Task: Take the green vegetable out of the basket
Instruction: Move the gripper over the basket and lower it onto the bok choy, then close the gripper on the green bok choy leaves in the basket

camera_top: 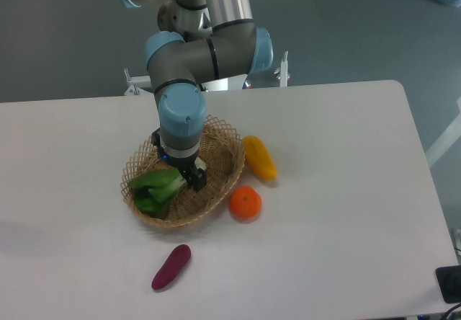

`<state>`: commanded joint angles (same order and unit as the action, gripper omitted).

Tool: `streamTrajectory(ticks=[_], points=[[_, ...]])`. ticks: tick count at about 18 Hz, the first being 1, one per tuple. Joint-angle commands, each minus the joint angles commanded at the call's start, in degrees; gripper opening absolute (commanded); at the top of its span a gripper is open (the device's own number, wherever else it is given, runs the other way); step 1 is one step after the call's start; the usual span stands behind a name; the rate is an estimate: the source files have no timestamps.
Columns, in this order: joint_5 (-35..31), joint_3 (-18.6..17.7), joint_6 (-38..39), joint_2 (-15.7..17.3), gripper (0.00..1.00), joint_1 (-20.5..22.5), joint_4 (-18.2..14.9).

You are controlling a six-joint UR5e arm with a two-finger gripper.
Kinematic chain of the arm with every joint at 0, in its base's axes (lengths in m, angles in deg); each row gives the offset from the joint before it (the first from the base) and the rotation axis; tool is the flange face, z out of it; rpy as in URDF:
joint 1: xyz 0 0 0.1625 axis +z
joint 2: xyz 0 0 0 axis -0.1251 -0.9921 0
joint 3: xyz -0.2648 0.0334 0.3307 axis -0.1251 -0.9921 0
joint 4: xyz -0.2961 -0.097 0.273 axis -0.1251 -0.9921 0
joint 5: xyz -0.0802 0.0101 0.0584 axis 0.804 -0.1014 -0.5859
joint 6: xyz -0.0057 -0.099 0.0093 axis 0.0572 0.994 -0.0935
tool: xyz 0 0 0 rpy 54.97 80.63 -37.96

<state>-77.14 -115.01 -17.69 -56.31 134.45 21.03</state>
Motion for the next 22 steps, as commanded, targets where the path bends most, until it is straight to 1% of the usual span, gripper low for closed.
streamTrajectory(ticks=[6,10,16,17,18,19,20,21,22], points=[[0.00,0.00,0.09,-1.50,1.00,-0.35,1.50],[-0.09,0.00,0.18,-2.73,1.00,-1.14,4.74],[-0.35,-0.09,0.09,-3.34,1.00,-1.14,4.84],[-0.44,-0.09,0.09,-3.43,0.95,-1.14,4.84],[-0.44,-0.09,0.09,-3.43,0.80,-1.14,4.75],[-0.27,-0.09,0.00,-3.34,0.56,-1.14,4.75],[-0.09,-0.09,0.09,-3.08,0.37,-1.14,4.66],[-0.26,-0.09,0.09,-2.82,0.23,-1.14,4.58],[-0.61,-0.17,0.26,-2.64,0.13,-1.32,4.14]])
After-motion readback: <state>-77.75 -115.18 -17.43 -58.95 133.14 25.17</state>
